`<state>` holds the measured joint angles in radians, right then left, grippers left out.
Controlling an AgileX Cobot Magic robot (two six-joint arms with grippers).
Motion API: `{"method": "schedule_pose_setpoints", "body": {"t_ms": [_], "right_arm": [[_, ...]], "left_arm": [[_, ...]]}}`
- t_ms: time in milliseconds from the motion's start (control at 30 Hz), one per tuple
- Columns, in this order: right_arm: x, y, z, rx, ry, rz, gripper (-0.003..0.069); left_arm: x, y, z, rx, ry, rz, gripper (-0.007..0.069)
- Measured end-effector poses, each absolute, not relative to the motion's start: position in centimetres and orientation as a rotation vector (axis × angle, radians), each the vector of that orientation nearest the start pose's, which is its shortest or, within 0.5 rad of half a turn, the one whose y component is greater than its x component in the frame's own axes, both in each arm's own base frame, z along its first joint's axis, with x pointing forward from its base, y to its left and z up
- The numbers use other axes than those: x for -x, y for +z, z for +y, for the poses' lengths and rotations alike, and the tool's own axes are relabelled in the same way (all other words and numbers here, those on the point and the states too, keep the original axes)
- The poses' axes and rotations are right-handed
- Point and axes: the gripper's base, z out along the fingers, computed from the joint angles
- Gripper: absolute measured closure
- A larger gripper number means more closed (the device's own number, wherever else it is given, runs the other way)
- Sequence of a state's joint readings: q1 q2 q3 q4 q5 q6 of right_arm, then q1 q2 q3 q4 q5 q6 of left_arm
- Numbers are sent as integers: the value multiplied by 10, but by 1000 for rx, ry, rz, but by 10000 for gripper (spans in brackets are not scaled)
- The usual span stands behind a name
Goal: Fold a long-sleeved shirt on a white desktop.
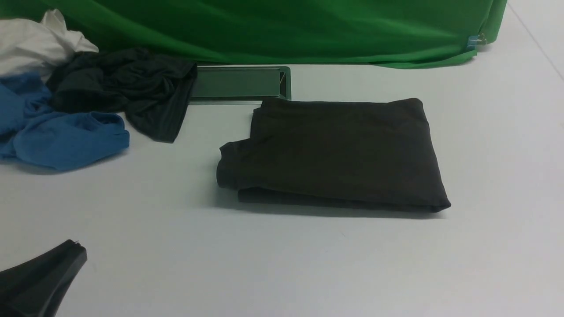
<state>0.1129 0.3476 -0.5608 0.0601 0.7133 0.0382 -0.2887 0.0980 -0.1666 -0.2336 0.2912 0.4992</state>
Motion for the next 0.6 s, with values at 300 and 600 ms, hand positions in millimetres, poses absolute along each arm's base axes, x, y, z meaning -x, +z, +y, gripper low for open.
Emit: {"method": "schedule_pose_setpoints", "body": {"t_ms": [300,600], "right_arm": [[-59,271,5,61,64,1773,631],[-56,193,3,27,45,1694,632]], "left_arm": [[-53,237,-22,-525,-63,1621,604],[-53,237,-22,-526,-60,1621,604]]}}
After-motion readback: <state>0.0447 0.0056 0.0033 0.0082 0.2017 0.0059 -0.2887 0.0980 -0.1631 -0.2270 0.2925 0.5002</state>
